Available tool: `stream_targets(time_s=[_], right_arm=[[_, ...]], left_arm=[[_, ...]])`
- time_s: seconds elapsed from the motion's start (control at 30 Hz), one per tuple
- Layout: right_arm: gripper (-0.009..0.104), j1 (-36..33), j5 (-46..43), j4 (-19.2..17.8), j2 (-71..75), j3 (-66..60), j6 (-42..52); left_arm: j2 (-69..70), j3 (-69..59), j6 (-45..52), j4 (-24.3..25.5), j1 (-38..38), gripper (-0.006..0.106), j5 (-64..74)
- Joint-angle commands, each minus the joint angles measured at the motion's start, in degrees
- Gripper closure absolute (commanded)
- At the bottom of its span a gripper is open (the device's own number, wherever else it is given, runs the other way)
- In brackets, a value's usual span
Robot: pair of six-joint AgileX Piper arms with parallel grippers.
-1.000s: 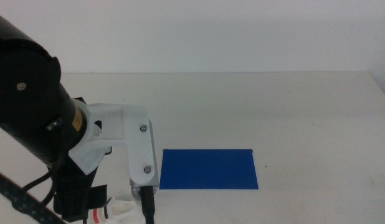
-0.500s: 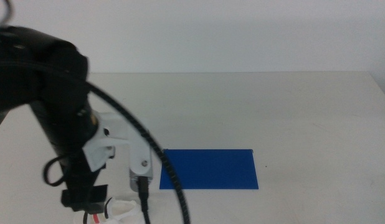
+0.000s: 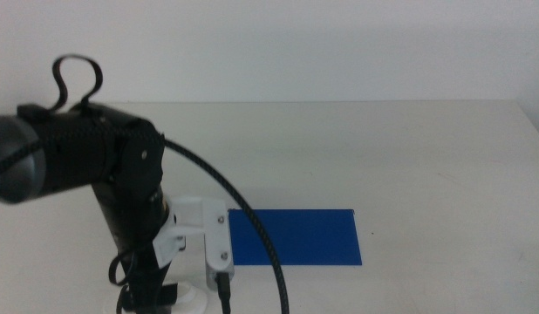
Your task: Use one arm to grab the shoe from the table and place it on the mat.
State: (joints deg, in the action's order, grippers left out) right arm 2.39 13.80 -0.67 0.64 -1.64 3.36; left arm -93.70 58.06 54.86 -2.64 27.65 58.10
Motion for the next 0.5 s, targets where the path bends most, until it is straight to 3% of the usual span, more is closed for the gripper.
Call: stream_targets(time_s=[0.0, 0.23, 0.47], right_arm=[[0.017, 0.1, -4.15, -0.46, -0.21, -0.29, 0.59], [0.017, 0.1, -4.15, -0.46, -0.21, -0.29, 0.59], [0.017, 0.1, -4.15, -0.46, -0.21, -0.29, 0.59]], left_arm=[[2.07, -1.41, 0.29, -1.73, 0.04, 0.012, -3.29], [1.57, -6.98, 1.82, -2.8, 0.04, 0.012, -13.14], [-1.85, -7.54, 1.82, -2.86, 0.04, 0.012, -14.14]])
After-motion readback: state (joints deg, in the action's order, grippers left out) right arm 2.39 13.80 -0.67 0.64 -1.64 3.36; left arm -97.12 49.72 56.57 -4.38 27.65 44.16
